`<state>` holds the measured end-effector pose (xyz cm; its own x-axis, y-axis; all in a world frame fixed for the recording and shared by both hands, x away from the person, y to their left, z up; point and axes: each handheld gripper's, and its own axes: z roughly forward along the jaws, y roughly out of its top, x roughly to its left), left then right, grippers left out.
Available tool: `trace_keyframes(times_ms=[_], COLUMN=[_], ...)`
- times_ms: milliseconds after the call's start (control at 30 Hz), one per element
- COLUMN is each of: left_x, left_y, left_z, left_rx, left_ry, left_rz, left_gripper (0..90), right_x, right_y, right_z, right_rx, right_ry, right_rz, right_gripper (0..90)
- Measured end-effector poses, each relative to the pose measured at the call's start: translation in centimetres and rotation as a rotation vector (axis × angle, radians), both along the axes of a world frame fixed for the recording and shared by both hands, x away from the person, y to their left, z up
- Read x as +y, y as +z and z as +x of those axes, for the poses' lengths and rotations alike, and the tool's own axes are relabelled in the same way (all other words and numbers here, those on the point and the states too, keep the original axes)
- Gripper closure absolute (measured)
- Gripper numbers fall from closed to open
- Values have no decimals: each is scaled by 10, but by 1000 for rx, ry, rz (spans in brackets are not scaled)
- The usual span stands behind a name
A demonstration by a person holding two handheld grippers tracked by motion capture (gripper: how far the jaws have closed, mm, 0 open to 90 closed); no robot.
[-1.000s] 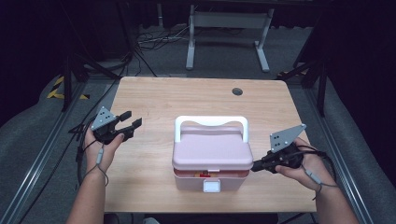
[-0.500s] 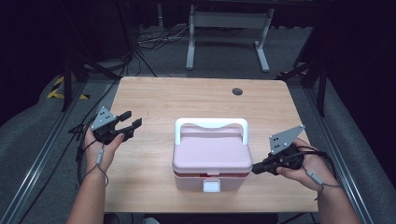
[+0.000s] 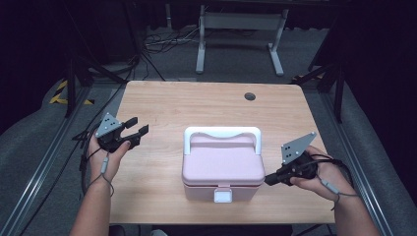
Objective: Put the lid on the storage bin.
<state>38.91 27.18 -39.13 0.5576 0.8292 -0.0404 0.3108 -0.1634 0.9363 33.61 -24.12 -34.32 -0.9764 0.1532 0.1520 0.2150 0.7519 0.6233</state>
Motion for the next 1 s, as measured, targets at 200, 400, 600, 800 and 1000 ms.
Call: trace_keyframes(times_ms=[200,400,600,800,1000], left_x=[1,2,5,8,13], left_y=[0,0,1,2,0], left_z=[-1,-2,-10,-18,-27], left_rx=[1,-2,-3,0,14], left_ry=[2,7,10,18,37], left_rz=[-7,-9,-2,-1,10], left_gripper=[458,458,451,439,433], right_x=[-1,-3,-8,-13,-18], right_y=[-1,2,12,24,32], right_z=[0,0,4,10,21], right_rx=[12,9,-33,-110,-191], right_ry=[1,0,-27,-96,-189], right_rz=[-24,-8,69,172,254], right_gripper=[900,900,848,704,616])
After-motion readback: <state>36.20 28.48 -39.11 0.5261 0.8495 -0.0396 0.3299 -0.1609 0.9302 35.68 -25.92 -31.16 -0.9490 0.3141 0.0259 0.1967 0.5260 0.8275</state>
